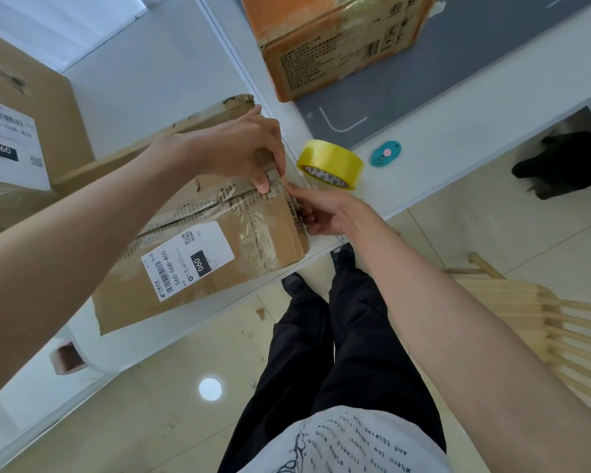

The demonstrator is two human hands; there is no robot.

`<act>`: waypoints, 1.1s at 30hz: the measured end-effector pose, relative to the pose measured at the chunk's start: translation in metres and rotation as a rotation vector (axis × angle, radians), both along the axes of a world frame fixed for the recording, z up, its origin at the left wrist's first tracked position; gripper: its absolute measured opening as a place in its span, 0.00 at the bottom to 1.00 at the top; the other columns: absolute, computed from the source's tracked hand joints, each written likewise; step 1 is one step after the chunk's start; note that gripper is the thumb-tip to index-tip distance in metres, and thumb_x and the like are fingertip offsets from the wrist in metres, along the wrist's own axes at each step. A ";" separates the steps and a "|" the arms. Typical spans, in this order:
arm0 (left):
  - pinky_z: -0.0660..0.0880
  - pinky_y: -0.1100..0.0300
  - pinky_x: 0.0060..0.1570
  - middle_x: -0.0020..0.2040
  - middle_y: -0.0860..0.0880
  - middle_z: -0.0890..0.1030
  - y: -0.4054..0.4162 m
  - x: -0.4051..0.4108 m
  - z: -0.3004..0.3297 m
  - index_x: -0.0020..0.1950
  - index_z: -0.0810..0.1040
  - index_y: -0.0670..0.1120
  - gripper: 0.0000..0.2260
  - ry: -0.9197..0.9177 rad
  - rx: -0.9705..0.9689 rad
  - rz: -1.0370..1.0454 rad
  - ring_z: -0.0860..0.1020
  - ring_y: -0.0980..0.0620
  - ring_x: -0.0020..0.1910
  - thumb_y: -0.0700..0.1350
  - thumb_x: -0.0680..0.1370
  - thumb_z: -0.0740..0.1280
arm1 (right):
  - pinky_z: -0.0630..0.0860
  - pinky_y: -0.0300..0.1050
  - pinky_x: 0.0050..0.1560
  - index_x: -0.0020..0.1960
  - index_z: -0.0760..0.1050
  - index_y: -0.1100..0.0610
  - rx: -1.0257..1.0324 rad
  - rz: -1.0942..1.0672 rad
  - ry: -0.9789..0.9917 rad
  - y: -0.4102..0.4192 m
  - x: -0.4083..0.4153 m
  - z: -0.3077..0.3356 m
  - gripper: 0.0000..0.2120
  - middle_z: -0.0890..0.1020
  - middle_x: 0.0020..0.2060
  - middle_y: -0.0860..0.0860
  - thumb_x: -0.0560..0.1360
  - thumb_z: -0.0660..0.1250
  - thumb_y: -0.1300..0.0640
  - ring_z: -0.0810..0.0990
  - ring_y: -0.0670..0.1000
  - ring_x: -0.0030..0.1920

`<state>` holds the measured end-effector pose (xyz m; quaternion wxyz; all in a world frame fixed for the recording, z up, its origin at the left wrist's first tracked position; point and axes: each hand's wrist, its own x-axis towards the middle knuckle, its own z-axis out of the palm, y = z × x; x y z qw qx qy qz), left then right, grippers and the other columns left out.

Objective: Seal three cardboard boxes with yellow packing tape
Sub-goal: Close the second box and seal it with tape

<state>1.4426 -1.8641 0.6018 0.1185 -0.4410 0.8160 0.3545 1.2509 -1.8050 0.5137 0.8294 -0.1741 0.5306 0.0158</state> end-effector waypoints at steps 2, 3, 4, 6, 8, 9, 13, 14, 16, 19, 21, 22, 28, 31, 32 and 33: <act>0.40 0.46 0.80 0.54 0.54 0.75 0.000 0.000 0.000 0.55 0.84 0.54 0.17 -0.003 -0.003 -0.003 0.71 0.56 0.61 0.45 0.68 0.81 | 0.54 0.40 0.33 0.35 0.66 0.51 0.014 -0.020 0.020 0.002 0.003 -0.001 0.25 0.64 0.27 0.47 0.62 0.76 0.35 0.60 0.46 0.27; 0.39 0.46 0.80 0.54 0.54 0.75 0.000 0.000 0.000 0.55 0.84 0.54 0.17 -0.005 -0.002 -0.009 0.71 0.56 0.61 0.45 0.68 0.81 | 0.54 0.40 0.32 0.36 0.66 0.51 0.025 -0.036 0.015 0.003 0.004 0.000 0.26 0.64 0.28 0.47 0.59 0.76 0.34 0.60 0.46 0.27; 0.40 0.45 0.79 0.54 0.54 0.75 0.000 0.000 0.000 0.55 0.85 0.54 0.17 -0.006 -0.001 -0.015 0.70 0.57 0.61 0.45 0.68 0.81 | 0.56 0.39 0.30 0.37 0.67 0.51 0.034 -0.049 0.008 0.004 0.005 0.000 0.28 0.64 0.28 0.47 0.56 0.77 0.34 0.61 0.46 0.28; 0.44 0.43 0.79 0.54 0.54 0.75 0.000 -0.001 0.000 0.55 0.85 0.56 0.18 -0.006 0.007 -0.029 0.69 0.58 0.59 0.45 0.67 0.81 | 0.58 0.38 0.28 0.37 0.67 0.51 0.036 -0.062 -0.004 0.006 0.006 -0.001 0.28 0.65 0.28 0.47 0.54 0.77 0.33 0.61 0.45 0.27; 0.48 0.42 0.77 0.53 0.54 0.76 0.000 -0.003 -0.001 0.55 0.86 0.58 0.18 -0.012 0.017 -0.040 0.67 0.59 0.56 0.45 0.67 0.81 | 0.58 0.37 0.27 0.38 0.69 0.51 0.024 -0.105 -0.006 0.008 0.005 -0.004 0.24 0.67 0.29 0.46 0.61 0.77 0.36 0.62 0.44 0.28; 0.48 0.43 0.77 0.53 0.54 0.76 0.001 -0.004 -0.002 0.55 0.85 0.58 0.18 -0.013 0.021 -0.042 0.67 0.59 0.56 0.45 0.67 0.81 | 0.59 0.36 0.26 0.39 0.71 0.52 0.004 -0.135 0.004 0.009 0.005 -0.005 0.21 0.69 0.30 0.47 0.66 0.77 0.39 0.63 0.44 0.28; 0.45 0.49 0.75 0.52 0.56 0.75 0.000 -0.002 -0.003 0.55 0.86 0.57 0.17 -0.023 0.020 -0.046 0.68 0.54 0.60 0.45 0.67 0.81 | 0.71 0.40 0.38 0.45 0.77 0.54 -0.160 -0.316 0.031 0.014 0.006 0.006 0.07 0.80 0.38 0.50 0.75 0.75 0.55 0.75 0.48 0.38; 0.45 0.50 0.75 0.53 0.56 0.75 0.000 -0.003 -0.003 0.54 0.86 0.57 0.17 -0.031 0.016 -0.042 0.68 0.53 0.60 0.46 0.67 0.81 | 0.73 0.41 0.41 0.49 0.79 0.55 -0.227 -0.360 0.020 0.017 0.006 0.013 0.04 0.82 0.41 0.51 0.77 0.73 0.57 0.78 0.49 0.41; 0.47 0.51 0.74 0.56 0.55 0.74 0.001 -0.004 -0.004 0.52 0.85 0.57 0.15 -0.052 0.002 -0.029 0.65 0.55 0.59 0.46 0.68 0.81 | 0.76 0.41 0.48 0.55 0.82 0.56 -0.380 -0.397 0.021 0.028 0.006 0.026 0.07 0.84 0.47 0.51 0.78 0.72 0.55 0.81 0.49 0.48; 0.50 0.52 0.72 0.62 0.55 0.71 0.004 -0.007 -0.005 0.48 0.83 0.58 0.13 -0.069 -0.032 -0.041 0.58 0.60 0.55 0.45 0.68 0.81 | 0.76 0.36 0.53 0.58 0.82 0.54 -0.631 -0.299 0.114 0.049 0.007 0.039 0.14 0.84 0.55 0.49 0.75 0.76 0.51 0.82 0.46 0.54; 0.50 0.49 0.73 0.65 0.54 0.71 0.005 -0.008 -0.006 0.46 0.81 0.60 0.14 -0.066 -0.049 -0.067 0.58 0.60 0.56 0.46 0.68 0.81 | 0.73 0.27 0.51 0.61 0.80 0.56 -0.784 -0.207 0.218 0.060 0.011 0.041 0.18 0.82 0.57 0.49 0.74 0.77 0.53 0.80 0.44 0.54; 0.50 0.48 0.74 0.65 0.54 0.71 0.005 -0.007 -0.006 0.47 0.81 0.60 0.14 -0.061 -0.055 -0.071 0.60 0.60 0.57 0.46 0.68 0.81 | 0.72 0.25 0.51 0.62 0.80 0.57 -0.832 -0.196 0.264 0.062 0.014 0.043 0.17 0.82 0.57 0.49 0.74 0.76 0.55 0.79 0.44 0.54; 0.58 0.46 0.73 0.70 0.49 0.75 0.020 0.005 0.002 0.70 0.77 0.51 0.25 -0.037 -0.214 -0.131 0.67 0.45 0.73 0.47 0.73 0.77 | 0.77 0.39 0.56 0.58 0.82 0.60 -0.918 -0.183 0.336 0.050 0.015 0.043 0.10 0.85 0.52 0.51 0.76 0.73 0.62 0.81 0.47 0.52; 0.49 0.45 0.80 0.73 0.49 0.75 0.038 0.006 0.006 0.72 0.75 0.50 0.21 -0.005 -0.253 -0.192 0.63 0.48 0.79 0.50 0.79 0.69 | 0.78 0.36 0.55 0.56 0.83 0.61 -0.916 -0.144 0.334 0.043 0.012 0.049 0.10 0.85 0.49 0.50 0.76 0.74 0.61 0.82 0.46 0.49; 0.47 0.44 0.80 0.73 0.50 0.75 0.042 0.006 0.006 0.72 0.75 0.50 0.21 -0.007 -0.250 -0.212 0.62 0.50 0.79 0.54 0.79 0.67 | 0.78 0.35 0.51 0.53 0.83 0.60 -0.925 -0.151 0.344 0.042 0.009 0.052 0.08 0.85 0.45 0.49 0.76 0.74 0.59 0.83 0.46 0.47; 0.45 0.45 0.81 0.73 0.51 0.75 0.045 0.007 0.006 0.72 0.75 0.51 0.24 -0.022 -0.245 -0.233 0.61 0.51 0.79 0.59 0.79 0.65 | 0.79 0.36 0.46 0.49 0.84 0.59 -0.964 -0.178 0.376 0.041 0.005 0.055 0.05 0.85 0.41 0.48 0.76 0.73 0.57 0.83 0.47 0.43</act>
